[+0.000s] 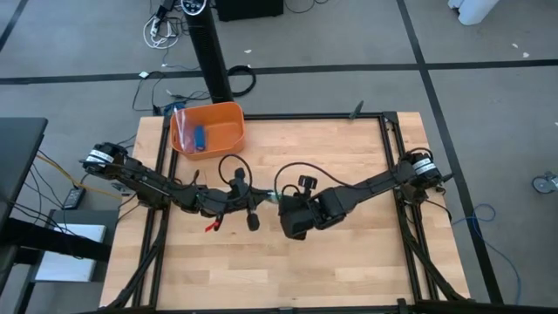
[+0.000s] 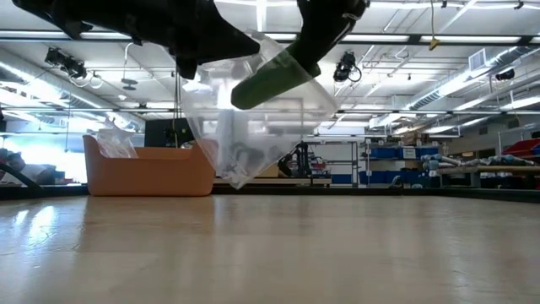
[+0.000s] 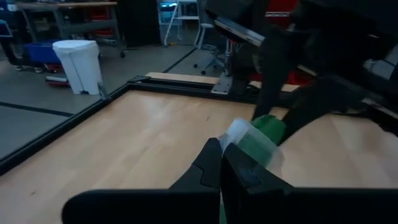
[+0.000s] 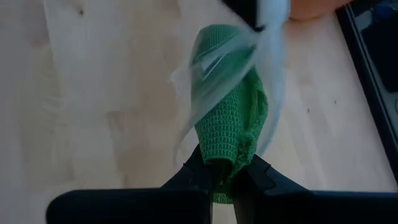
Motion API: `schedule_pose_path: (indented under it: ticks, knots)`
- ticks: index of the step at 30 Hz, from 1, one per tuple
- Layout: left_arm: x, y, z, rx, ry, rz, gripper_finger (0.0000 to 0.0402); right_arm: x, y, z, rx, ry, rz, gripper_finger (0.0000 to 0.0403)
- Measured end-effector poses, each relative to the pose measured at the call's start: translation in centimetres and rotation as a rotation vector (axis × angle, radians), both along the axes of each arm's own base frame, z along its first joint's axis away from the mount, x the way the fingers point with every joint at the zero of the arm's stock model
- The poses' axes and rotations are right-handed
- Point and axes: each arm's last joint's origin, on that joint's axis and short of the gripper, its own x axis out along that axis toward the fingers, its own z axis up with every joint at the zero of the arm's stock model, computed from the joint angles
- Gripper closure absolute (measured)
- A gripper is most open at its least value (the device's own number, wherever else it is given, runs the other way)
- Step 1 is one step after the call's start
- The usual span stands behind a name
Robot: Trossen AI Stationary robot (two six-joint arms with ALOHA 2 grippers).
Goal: Roll bandage
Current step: Put the green bandage into the transparent zip bag, then close the transparent zip bag
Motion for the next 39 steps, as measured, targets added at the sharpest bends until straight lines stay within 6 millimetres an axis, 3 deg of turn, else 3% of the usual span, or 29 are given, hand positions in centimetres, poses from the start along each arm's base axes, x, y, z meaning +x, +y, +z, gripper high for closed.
schedule_pose_path:
  ticks: [6,20,26,28,34,39]
  knots:
    - [-0.1,-0.4,0.3,-0.015,-0.033,-0.018,0.0402,0.1,0.1,0.2,-0.042,-0.041,-0.023,0.0377]
    - [-1.2,-0.7,0.7,-0.092,-0.238,-0.126,0.0402,-1.2,3.7,0.7,-0.173,-0.218,-0.098,0.0377]
    - [-1.3,-0.8,1.5,-0.103,-0.317,-0.171,0.0402,-0.6,3.1,0.9,-0.155,-0.229,-0.094,0.0373]
    - [-1.3,-0.8,1.5,-0.103,-0.321,-0.172,0.0402,-0.4,2.8,0.9,-0.134,-0.205,-0.064,0.0339]
    - [-1.2,-0.8,1.5,-0.095,-0.314,-0.166,0.0402,-0.3,3.0,1.9,-0.051,-0.178,-0.017,0.0187]
    - [-1.5,-0.7,1.1,-0.095,-0.309,-0.158,0.0402,-1.9,4.5,4.1,-0.077,-0.15,0.001,0.0124]
